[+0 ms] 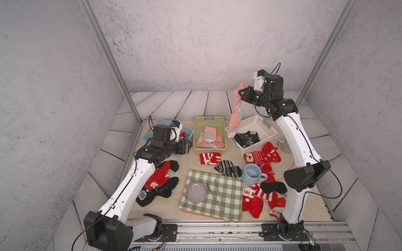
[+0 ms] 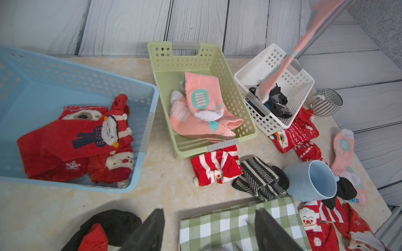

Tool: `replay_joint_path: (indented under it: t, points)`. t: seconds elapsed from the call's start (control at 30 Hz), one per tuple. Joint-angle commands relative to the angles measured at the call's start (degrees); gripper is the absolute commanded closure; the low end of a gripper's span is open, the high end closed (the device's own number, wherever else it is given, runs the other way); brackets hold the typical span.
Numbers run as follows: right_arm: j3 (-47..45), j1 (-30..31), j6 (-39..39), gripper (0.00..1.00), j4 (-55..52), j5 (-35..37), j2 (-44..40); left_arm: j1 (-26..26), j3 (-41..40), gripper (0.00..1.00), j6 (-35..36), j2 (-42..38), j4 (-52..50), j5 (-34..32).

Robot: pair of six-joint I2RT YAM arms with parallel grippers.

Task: Sort the socks into the basket by color
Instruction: Place the sock in the bin.

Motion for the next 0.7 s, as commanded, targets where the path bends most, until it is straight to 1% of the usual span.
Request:
replay_joint_path:
  t: [0.0, 0.33, 0.47, 0.67]
  points:
    - [2.8, 2.2, 0.9, 1.0, 2.9, -2.0, 1.4, 0.4, -0.8, 0.31, 0.2, -1.5, -0.7, -1.0]
    - [9.1, 5.1, 4.0, 1.0, 5.2, -4.8, 8.7, 0.4, -0.6, 0.31, 0.3, -2.4, -2.3, -2.5]
    - [9.6, 5.9, 3.7, 1.0, 5.7, -4.4, 10.0, 0.4, -0.6, 0.32, 0.6, -2.7, -2.6, -3.1]
    - [9.8, 7.4, 3.6, 1.0, 5.8, -4.2, 16.0, 0.4, -0.4, 0.32, 0.9, -2.9, -3.7, -2.9]
